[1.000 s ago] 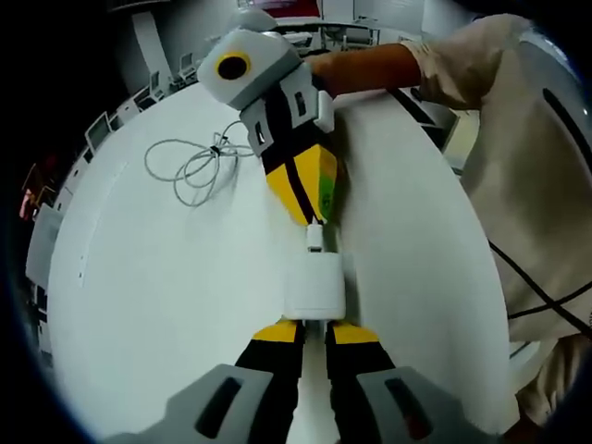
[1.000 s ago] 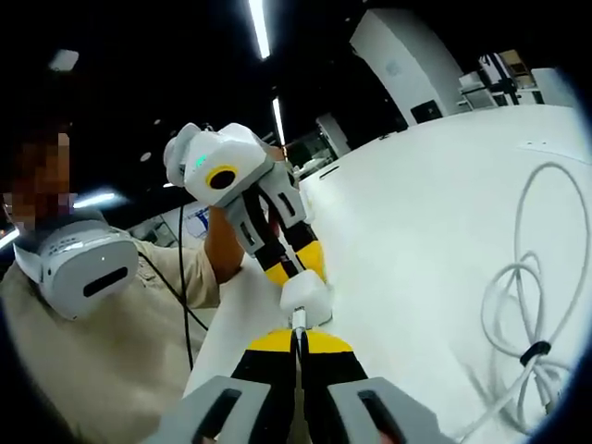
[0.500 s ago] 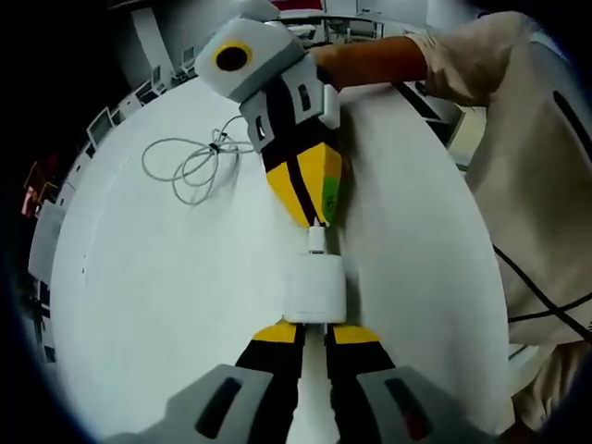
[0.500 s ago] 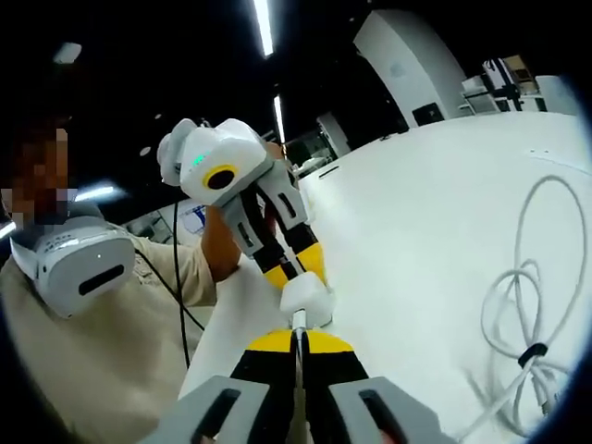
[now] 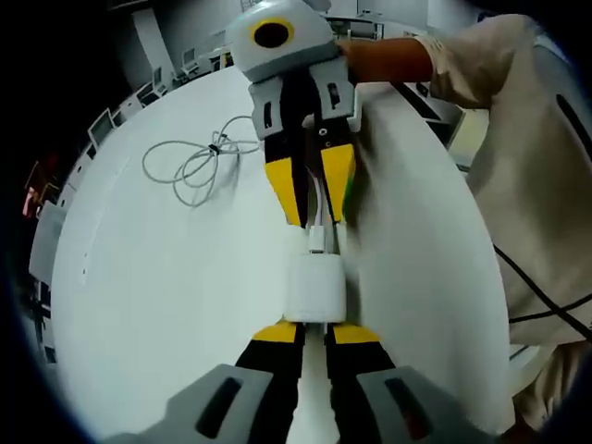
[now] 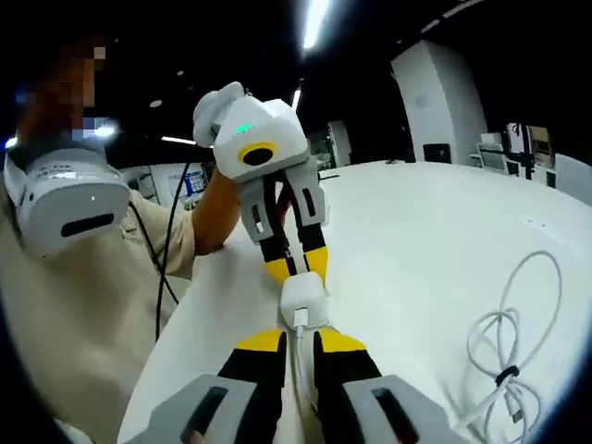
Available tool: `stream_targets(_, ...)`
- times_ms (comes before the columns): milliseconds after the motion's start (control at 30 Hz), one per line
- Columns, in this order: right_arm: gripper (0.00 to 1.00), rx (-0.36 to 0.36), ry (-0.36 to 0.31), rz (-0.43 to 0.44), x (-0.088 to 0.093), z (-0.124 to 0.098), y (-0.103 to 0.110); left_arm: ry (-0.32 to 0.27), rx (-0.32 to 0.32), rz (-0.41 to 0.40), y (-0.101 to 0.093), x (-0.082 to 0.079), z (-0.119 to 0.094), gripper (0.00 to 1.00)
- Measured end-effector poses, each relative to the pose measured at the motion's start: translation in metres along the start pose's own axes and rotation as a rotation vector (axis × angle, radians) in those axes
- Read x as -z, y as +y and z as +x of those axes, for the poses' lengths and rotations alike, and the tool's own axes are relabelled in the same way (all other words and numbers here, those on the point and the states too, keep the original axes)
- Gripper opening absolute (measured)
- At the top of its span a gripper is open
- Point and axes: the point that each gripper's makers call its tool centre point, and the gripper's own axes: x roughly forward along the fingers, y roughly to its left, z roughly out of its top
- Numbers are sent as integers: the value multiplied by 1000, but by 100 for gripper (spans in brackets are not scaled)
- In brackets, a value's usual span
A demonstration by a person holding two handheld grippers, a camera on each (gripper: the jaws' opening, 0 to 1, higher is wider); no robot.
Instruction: Plug the desk Type‑C cable into the charger adapter.
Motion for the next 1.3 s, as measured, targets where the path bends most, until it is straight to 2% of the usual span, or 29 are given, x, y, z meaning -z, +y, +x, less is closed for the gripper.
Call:
stream_targets(200,15,50,52,-84,0,-2,3,1,0,-2,1,0,0,11)
stream_targets(267,16,84,70,-137,-1,-3,0,1,0,-2,1,0,0,11)
stream_targets(400,16,98,29,-151,-6,-4,3,-3,-2,-1,2,0,-1,11)
stream_targets(567,14,132,-87,-228,-9,-7,0,-6,-2,-3,2,-1,-2,11)
stream_targets(600,14,126,-82,-218,-4,-8,2,-7,-3,-3,2,-1,-2,11)
stream_targets(667,14,137,-114,-238,-6,-8,3,-7,-3,-3,2,-1,-2,11)
stream_targets(1000,12,159,-124,-235,0,-5,1,-8,-5,-3,2,-1,-2,11)
stream_targets(1167,7,156,-134,-229,-1,-4,0,-12,-6,-6,2,-1,-1,11)
stream_targets(1300,6,157,-136,-233,-2,-3,0,-7,-12,1,1,-1,-1,11)
